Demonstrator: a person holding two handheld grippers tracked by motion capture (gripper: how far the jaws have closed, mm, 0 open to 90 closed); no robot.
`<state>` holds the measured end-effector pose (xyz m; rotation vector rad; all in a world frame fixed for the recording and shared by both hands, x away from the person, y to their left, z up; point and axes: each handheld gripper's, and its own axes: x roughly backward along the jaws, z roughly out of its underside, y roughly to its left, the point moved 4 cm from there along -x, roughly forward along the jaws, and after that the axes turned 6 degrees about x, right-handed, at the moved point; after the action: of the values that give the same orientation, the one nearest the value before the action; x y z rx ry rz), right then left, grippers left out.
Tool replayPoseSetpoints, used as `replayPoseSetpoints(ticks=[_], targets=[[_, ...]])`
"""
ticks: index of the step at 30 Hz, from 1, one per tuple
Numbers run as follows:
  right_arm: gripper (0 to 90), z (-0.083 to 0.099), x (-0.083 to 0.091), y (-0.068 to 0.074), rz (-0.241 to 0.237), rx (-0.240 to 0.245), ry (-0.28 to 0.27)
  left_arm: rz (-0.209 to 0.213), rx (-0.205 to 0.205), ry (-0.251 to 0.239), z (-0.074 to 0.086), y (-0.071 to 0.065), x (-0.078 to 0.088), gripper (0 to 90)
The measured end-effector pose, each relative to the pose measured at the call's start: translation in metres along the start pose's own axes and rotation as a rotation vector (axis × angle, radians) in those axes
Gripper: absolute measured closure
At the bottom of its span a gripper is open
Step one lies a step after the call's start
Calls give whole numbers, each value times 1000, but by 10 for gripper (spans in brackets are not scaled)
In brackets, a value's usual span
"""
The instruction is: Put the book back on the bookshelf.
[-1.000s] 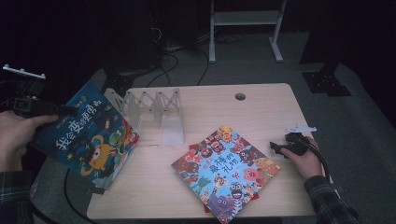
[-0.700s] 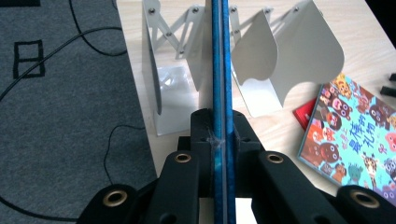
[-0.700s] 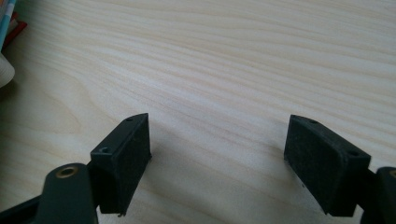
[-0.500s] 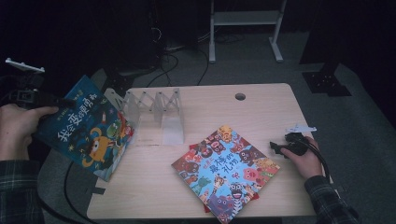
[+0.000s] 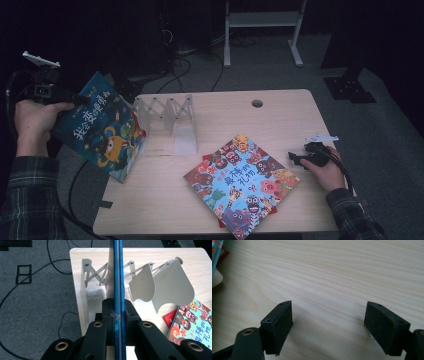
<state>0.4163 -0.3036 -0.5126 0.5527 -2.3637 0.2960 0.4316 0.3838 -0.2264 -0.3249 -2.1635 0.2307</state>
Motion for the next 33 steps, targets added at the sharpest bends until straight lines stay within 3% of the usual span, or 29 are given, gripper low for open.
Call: replayPoseSetpoints(ticks=[13, 23, 33], targets=[[213, 0, 0, 1, -5, 8, -2, -27, 56, -7, -12, 2, -23, 825], [214, -1, -1, 2, -8, 7, -3, -77, 84, 4, -23, 4, -30, 825], [213, -1, -1, 3, -13, 14, -4, -92, 113, 5, -30, 9, -35, 822]])
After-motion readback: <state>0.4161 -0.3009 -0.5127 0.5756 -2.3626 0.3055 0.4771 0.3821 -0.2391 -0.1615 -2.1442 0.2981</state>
